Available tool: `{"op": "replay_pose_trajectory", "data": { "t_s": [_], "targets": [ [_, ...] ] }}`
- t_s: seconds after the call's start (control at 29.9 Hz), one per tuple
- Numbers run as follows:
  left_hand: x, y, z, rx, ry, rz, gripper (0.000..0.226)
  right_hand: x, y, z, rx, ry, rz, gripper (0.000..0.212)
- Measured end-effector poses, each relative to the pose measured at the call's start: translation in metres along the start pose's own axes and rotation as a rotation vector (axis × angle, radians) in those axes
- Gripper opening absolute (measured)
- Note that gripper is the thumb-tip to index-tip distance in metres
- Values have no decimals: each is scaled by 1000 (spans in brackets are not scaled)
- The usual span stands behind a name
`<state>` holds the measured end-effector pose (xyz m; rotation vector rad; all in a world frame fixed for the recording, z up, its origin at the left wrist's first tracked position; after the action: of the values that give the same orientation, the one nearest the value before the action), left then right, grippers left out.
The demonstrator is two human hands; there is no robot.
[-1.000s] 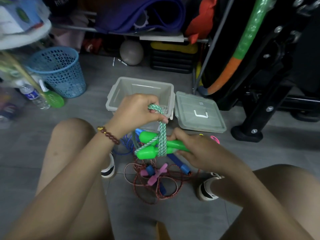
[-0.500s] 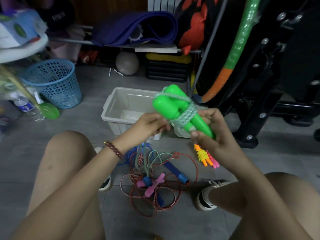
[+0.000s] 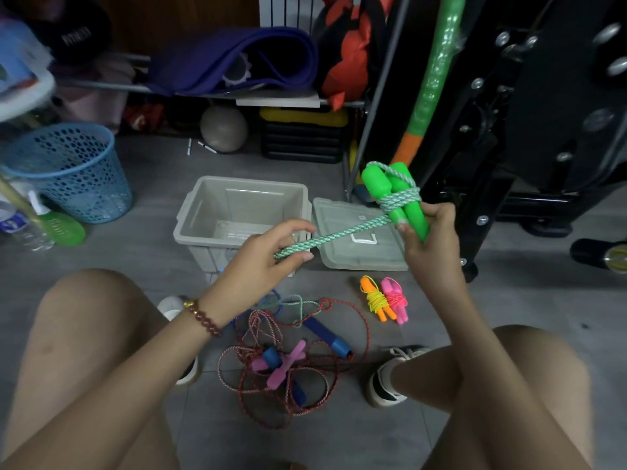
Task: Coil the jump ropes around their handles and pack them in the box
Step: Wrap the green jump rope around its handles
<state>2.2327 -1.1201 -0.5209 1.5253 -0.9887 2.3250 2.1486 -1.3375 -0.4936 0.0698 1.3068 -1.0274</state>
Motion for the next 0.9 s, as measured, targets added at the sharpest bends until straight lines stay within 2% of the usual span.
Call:
{"op": "replay_pose_trajectory", "data": {
  "t_s": [0.07,0.2,0.27,0.53,0.73,0.83,0.9],
  "targets": [
    [14,-4,-4,49,104,115,20,2,4,-2,-21,1,-70,27],
    [56,-4,-15,144,489,391,20,2,20,-6,-130,12,-223,24],
    [70,-3,-21,156,576,435,14,-1,32,-11,-207,5,-324,25],
    [84,-12,-19,117,573,465,14,-13,80,-38,-530,-170,-549,31],
    [64,-21,-8,113,505,568,18,-26,107,-70,-770,-343,-565,31],
    [52,-31,-3,127,448,547,21,-39,110,-80,-732,-532,-641,36],
    [44,-38,2,140,386,499,25,-51,106,-85,-697,-628,-594,39]
  ]
}}
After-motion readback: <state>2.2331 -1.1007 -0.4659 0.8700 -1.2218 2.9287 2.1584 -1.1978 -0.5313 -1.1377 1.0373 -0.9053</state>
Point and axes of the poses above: each hand's wrist, its own z-axis towards the middle knuckle, its own y-axis out of the palm, x = y × z, the point moved 9 cm from there along z, towards the middle knuckle, and after that the axes turned 1 degree about x, right-handed, at the moved point
